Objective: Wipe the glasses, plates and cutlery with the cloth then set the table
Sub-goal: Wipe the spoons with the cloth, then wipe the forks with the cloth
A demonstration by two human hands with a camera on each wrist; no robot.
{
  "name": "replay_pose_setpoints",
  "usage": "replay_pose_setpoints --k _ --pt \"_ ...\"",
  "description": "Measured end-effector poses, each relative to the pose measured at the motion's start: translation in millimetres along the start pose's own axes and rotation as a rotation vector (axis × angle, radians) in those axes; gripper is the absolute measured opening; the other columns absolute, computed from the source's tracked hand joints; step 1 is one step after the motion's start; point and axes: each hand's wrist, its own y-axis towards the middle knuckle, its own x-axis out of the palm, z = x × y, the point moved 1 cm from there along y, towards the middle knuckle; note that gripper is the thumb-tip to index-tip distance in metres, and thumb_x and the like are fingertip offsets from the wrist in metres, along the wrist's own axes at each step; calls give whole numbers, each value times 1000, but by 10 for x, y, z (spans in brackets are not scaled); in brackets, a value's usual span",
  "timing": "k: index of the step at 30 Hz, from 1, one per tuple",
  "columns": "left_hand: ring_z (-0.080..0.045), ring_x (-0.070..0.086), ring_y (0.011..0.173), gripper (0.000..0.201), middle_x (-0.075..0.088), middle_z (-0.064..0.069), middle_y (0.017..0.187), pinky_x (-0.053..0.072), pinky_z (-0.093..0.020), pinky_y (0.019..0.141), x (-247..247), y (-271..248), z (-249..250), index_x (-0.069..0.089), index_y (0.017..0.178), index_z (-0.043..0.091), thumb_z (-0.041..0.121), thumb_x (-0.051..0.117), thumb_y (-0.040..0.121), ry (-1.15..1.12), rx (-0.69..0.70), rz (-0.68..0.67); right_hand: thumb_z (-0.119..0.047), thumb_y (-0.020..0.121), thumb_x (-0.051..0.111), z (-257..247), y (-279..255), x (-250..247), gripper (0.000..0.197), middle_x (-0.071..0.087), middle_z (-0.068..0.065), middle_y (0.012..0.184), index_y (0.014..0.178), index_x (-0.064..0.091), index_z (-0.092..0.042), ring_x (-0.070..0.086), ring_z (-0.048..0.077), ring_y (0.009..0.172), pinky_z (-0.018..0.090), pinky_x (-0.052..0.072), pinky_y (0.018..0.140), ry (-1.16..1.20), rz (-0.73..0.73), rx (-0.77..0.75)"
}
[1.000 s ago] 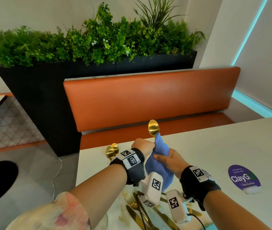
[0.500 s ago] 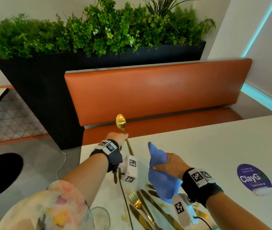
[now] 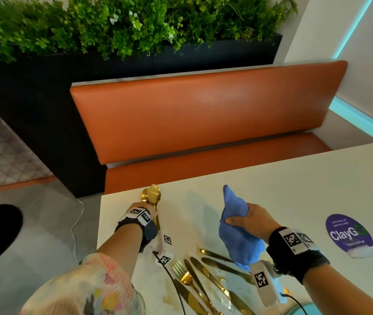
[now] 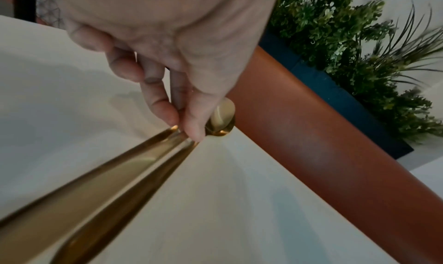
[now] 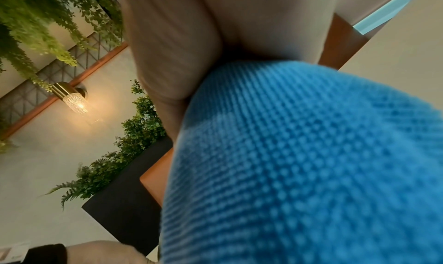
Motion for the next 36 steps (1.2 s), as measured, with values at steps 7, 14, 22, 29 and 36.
replay_pose_setpoints --k 7,14,22,29,36 --pt "-36 48 125 52 51 -17 136 38 -47 106 129 177 -25 50 132 7 38 55 90 -77 -158 99 -35 80 68 52 -40 -96 23 62 1 92 94 57 -21 56 20 86 29 41 76 5 42 17" --pt "-32 48 124 59 49 -11 136 40 -40 105 -98 -210 368 43 130 10 38 67 83 -16 1 164 -38 80 68 111 -225 -201 28 60 2 95 96 55 -19 55 22 89 32 40 79 42 86 53" --pt "-24 53 121 49 59 -4 128 42 -33 104 586 -999 1074 61 124 12 38 68 82 455 503 -258 -37 80 69 243 -531 -339 29 61 3 95 96 56 -18 54 22 89 31 39 79 59 116 28" --pt "-26 60 111 29 64 -10 117 46 -32 93 1028 -1170 1059 62 117 8 18 60 89 721 595 -116 -39 81 68 531 -731 -464 31 60 4 95 99 56 -17 54 22 88 31 38 79 54 114 57" --pt "-30 55 119 34 59 -12 126 41 -40 102 1085 -1295 1098 59 120 3 18 59 90 905 584 -140 -39 81 68 725 -785 -492 29 60 2 96 98 57 -19 54 21 90 30 38 81 49 112 69"
